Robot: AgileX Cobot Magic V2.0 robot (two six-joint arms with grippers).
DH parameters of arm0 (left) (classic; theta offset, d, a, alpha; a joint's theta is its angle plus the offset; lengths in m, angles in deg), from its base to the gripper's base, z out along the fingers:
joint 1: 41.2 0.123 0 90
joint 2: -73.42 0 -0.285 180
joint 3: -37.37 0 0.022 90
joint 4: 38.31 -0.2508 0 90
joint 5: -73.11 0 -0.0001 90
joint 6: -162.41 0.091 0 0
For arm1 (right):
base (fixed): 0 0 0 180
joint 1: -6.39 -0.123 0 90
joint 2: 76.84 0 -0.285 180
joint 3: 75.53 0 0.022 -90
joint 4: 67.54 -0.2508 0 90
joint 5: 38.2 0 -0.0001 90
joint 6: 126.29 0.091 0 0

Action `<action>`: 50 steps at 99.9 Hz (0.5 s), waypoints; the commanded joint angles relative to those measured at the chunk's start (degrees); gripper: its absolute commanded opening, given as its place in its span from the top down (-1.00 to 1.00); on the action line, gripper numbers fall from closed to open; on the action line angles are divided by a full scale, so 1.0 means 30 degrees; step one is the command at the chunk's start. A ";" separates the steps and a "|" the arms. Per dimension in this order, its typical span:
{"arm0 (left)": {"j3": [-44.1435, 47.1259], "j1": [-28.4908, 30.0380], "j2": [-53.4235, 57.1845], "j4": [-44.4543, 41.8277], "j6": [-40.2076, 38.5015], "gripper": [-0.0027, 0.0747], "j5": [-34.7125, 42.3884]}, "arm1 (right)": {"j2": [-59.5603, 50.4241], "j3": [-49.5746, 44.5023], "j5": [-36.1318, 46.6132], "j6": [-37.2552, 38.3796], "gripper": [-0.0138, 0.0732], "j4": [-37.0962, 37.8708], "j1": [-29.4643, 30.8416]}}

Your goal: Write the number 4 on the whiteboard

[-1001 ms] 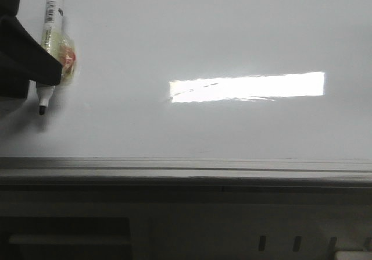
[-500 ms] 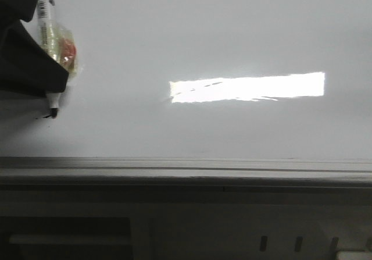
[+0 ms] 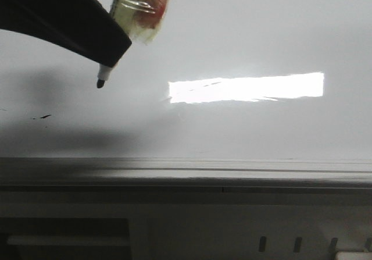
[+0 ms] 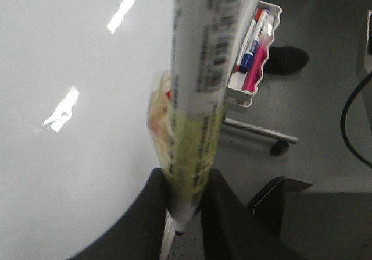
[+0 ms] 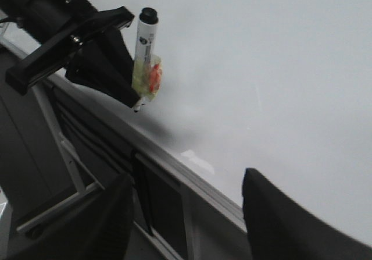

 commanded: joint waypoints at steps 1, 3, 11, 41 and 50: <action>-0.0730 -0.0837 0.0338 -0.0805 0.0144 0.98 0.0348 | 0.1361 0.1316 0.0609 -0.0362 -0.18 0.0212 -0.1033; -0.0730 -0.0984 0.0304 -0.1037 0.0144 0.98 0.0300 | 0.1571 0.1537 0.0609 -0.0362 -0.18 0.0427 -0.1320; -0.0730 -0.1397 0.0195 -0.1492 0.0144 0.98 0.0104 | 0.3244 0.2391 0.0792 -0.0328 -0.18 0.0590 -0.2369; -0.0730 -0.1476 0.0087 -0.1900 0.0144 0.98 -0.0481 | 0.7858 0.3392 0.1666 -0.3064 -0.18 -0.0869 -0.5450; -0.0730 -0.1476 0.0087 -0.2892 0.0144 0.98 -0.1312 | 0.8551 0.3392 0.2303 -0.4001 -0.18 -0.1184 -0.6470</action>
